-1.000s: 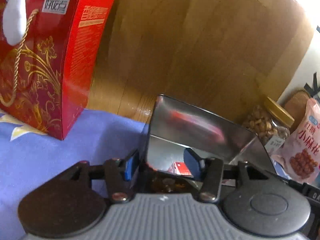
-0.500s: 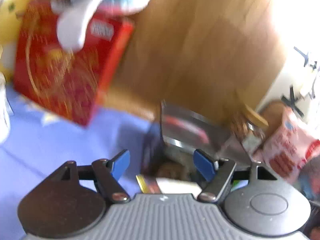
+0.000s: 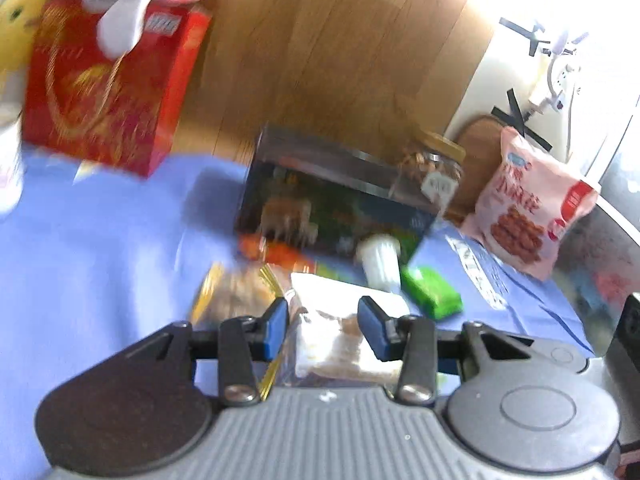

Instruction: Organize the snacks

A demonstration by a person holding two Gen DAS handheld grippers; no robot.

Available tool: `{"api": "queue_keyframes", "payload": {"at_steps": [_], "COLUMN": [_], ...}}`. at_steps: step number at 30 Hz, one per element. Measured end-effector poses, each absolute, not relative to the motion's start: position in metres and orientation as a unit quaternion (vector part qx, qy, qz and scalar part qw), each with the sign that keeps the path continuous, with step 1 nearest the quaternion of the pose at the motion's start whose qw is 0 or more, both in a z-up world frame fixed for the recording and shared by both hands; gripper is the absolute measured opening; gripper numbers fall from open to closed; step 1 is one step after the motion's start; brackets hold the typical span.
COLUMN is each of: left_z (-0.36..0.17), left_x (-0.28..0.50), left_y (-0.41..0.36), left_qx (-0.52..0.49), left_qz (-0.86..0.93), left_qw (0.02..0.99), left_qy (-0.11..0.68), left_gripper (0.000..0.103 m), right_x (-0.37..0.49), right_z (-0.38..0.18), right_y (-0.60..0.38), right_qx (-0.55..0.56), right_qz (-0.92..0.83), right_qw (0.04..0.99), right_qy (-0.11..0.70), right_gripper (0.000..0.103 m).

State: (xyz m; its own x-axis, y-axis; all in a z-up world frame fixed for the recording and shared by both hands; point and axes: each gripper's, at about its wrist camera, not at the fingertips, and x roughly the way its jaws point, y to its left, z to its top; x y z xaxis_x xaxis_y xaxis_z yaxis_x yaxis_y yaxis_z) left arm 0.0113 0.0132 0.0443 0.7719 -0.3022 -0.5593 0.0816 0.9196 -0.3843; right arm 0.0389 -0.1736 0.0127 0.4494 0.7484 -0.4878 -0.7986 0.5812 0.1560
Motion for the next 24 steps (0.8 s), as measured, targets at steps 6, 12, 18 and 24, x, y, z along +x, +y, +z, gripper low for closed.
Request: {"api": "queue_keyframes", "payload": {"at_steps": [6, 12, 18, 24], "left_z": [0.028, 0.029, 0.018, 0.05], "left_x": [-0.029, -0.031, -0.017, -0.021], "left_y": [0.023, 0.047, 0.029, 0.032], "left_qx": [-0.182, -0.218, -0.208, -0.2], "left_qz": [-0.098, -0.1, -0.13, -0.15], "left_qw": [0.915, 0.909, 0.897, 0.907], "left_qy": [0.345, 0.342, 0.368, 0.339], "left_gripper": [0.047, 0.066, 0.045, 0.042], "right_x": [0.024, 0.008, 0.006, 0.01], "right_z": [-0.003, -0.002, -0.013, 0.012], "right_y": [-0.19, -0.201, -0.182, -0.195], "right_qx": [-0.034, -0.039, -0.072, -0.046], "right_qz": [0.443, 0.446, 0.436, 0.433], "right_qw": [0.852, 0.845, 0.844, 0.859], "right_qy": [0.278, 0.294, 0.304, 0.269], "right_gripper": [0.068, 0.071, 0.047, 0.038]}}
